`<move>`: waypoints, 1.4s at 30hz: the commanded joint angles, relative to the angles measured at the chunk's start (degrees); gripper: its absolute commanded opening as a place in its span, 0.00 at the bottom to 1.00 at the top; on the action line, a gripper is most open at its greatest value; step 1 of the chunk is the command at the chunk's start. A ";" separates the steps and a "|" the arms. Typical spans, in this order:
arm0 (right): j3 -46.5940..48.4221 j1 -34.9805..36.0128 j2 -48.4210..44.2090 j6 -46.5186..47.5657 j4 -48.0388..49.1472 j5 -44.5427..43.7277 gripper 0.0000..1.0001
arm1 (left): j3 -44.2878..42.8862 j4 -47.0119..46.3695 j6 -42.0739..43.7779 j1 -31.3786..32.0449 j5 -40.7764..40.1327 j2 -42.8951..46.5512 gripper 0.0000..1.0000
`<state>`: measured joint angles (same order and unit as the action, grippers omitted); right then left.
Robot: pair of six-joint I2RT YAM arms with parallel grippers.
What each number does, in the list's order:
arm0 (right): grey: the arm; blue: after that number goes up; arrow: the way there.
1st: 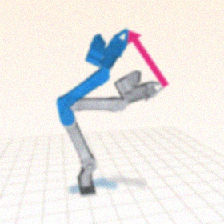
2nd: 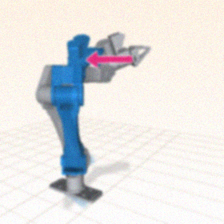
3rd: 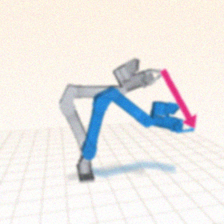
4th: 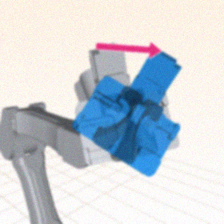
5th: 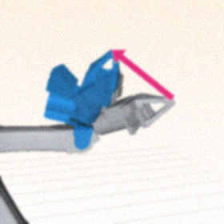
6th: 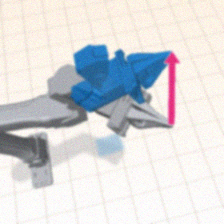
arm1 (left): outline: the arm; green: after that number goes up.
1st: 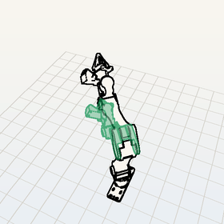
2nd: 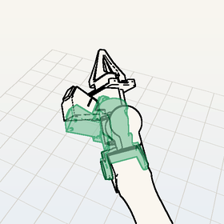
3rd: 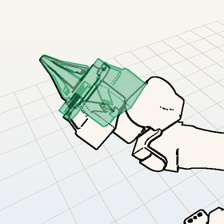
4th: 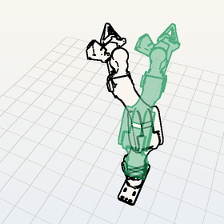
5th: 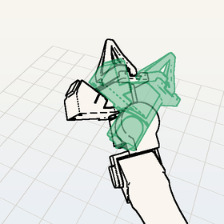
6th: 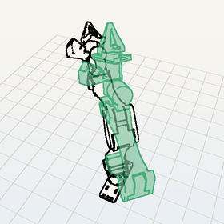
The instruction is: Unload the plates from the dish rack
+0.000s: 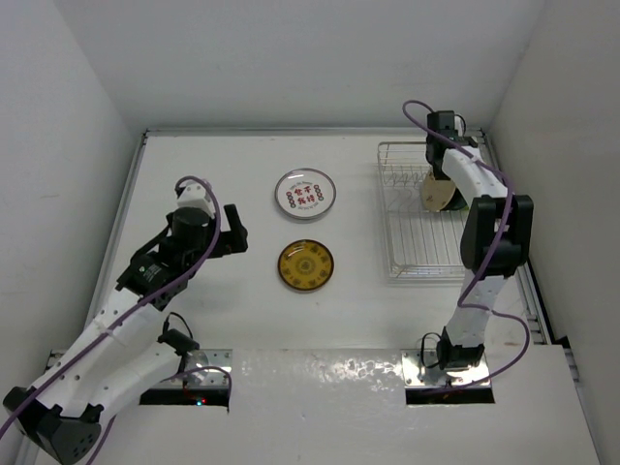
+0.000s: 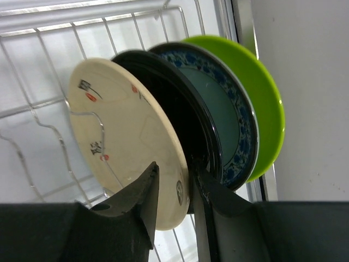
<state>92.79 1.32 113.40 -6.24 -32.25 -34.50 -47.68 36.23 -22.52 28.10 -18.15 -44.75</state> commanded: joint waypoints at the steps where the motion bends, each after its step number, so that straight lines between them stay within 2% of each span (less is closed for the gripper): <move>1: -1.03 -0.79 0.50 0.26 0.26 0.05 0.29 | -0.31 -1.77 0.99 0.55 0.66 0.89 1.00; 3: -1.21 -0.80 0.50 0.35 0.34 0.14 0.27 | -0.31 -1.86 1.08 0.56 0.84 0.54 1.00; 7: -1.39 -0.80 -0.55 0.26 0.43 0.31 0.13 | -0.31 -1.95 1.17 0.47 1.10 0.10 1.00; 8: -1.47 -0.88 -1.08 0.26 0.52 0.57 0.05 | -0.31 -1.95 1.25 0.55 1.10 0.10 1.00; 10: -1.39 -0.80 -2.39 0.09 0.52 0.49 0.00 | -0.39 -1.95 1.25 0.56 1.19 -0.16 1.00; 22: 2.92 -0.18 -11.35 -2.11 -5.10 -3.46 0.00 | -0.40 -1.95 0.99 0.47 0.75 -0.34 1.00; 28: 3.01 4.29 -18.73 -3.25 -7.04 -5.23 0.00 | -1.01 -3.26 0.64 0.03 1.36 1.24 1.00; 31: 0.38 9.30 -23.13 -2.55 -6.95 -2.25 0.00 | -1.10 -5.89 -0.50 -0.94 6.45 3.00 1.00; 33: -2.17 12.56 -26.29 -2.72 -7.74 4.92 0.00 | -0.14 -10.97 -1.82 -1.03 13.47 5.54 1.00; 34: -3.40 13.70 -27.52 -4.03 -7.31 15.06 0.00 | 0.56 -13.18 -2.87 -1.03 15.84 7.90 1.00; 36: -10.41 14.67 -32.25 -5.88 -4.42 26.27 0.00 | 3.29 -20.27 -4.19 -1.11 21.74 9.94 1.00; 37: -12.96 15.54 -33.76 -7.45 -0.22 37.90 0.00 | 4.25 -22.23 -5.41 -1.03 23.06 11.08 1.00; 39: -20.87 16.08 -37.88 -10.36 4.62 49.12 0.00 | 6.37 -26.62 -6.30 -1.11 25.88 11.18 1.00; 41: -29.28 17.30 -40.36 -17.81 14.55 60.89 0.00 | 8.12 -29.09 -7.71 -1.11 26.67 9.95 0.99; 42: -31.69 18.09 -41.32 -19.93 18.06 63.74 0.00 | 8.57 -29.46 -8.15 -1.11 26.59 9.25 0.98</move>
<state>67.75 18.04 74.70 -16.80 -28.14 5.82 -41.19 15.29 -27.83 27.53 3.57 -33.50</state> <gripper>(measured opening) 0.023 0.984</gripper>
